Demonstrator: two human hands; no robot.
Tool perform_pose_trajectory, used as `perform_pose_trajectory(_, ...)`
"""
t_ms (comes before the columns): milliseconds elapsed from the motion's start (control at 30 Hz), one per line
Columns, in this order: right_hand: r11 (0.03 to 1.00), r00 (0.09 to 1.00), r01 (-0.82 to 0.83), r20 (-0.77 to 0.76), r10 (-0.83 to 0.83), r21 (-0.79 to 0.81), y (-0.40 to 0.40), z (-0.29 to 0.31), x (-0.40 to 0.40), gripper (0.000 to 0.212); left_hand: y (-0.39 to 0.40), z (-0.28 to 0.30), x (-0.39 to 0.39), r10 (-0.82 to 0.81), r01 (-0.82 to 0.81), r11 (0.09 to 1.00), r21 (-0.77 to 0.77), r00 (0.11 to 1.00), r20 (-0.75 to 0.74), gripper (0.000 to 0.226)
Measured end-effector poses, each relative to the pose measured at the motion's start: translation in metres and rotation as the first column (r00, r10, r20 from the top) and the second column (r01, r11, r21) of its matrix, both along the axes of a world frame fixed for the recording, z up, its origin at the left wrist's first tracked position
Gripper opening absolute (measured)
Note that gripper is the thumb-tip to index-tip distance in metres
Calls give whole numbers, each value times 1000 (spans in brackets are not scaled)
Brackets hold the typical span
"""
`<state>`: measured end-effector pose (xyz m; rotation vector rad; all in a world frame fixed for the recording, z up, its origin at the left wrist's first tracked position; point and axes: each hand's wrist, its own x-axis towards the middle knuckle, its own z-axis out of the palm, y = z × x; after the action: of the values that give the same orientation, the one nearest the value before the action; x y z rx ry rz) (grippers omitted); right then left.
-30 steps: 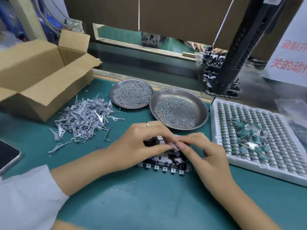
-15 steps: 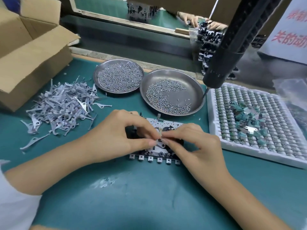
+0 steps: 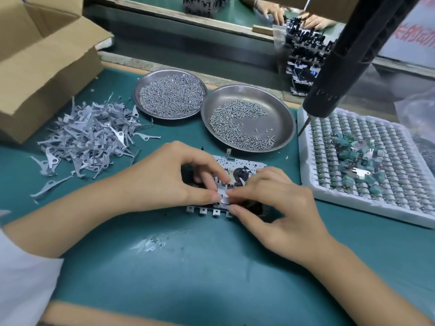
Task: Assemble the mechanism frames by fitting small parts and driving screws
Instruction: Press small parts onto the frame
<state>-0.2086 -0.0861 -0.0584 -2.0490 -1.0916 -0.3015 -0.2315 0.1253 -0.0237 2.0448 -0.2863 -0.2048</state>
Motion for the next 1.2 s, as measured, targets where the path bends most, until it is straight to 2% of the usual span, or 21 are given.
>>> perform_pose_trajectory(100,999,1000,-2,29,3,-35,0,0,-2,21,0,1,-2,-10,10,1000,-20,1000,-8,21)
perform_pose_trajectory(367,979,985,171,-17,-170,108,6,-5,-11,20,-9,-2,-6,24,-24,998,-66,1000,-2,24)
perform_pose_trajectory(467,972,978,209,-15,-209,110,6,-4,-12,21,-13,-5,-7,55,-55,995,-87,998,-8,23)
perform_pose_trajectory(567,978,981,192,-2,-192,76,6,-3,-11,20,-13,-5,-6,63,-62,995,-77,998,2,23)
perform_pose_trajectory(667,980,984,170,-80,-162,104,3,0,-9,13,-11,-5,-6,61,-60,997,-53,998,28,25)
perform_pose_trajectory(801,961,958,209,-235,-164,181,3,2,-8,14,-12,-8,-7,77,-74,997,-36,994,83,25)
perform_pose_trajectory(1001,956,941,221,-300,-157,195,4,2,-8,15,-12,-10,-6,64,-63,998,-10,987,150,26)
perform_pose_trajectory(1135,935,926,257,-340,-166,243,5,3,-6,15,-7,-5,-3,54,-68,997,38,957,284,26)
perform_pose_trajectory(1201,928,929,262,-330,-168,265,6,3,-6,15,2,-4,6,145,-171,985,35,912,384,19)
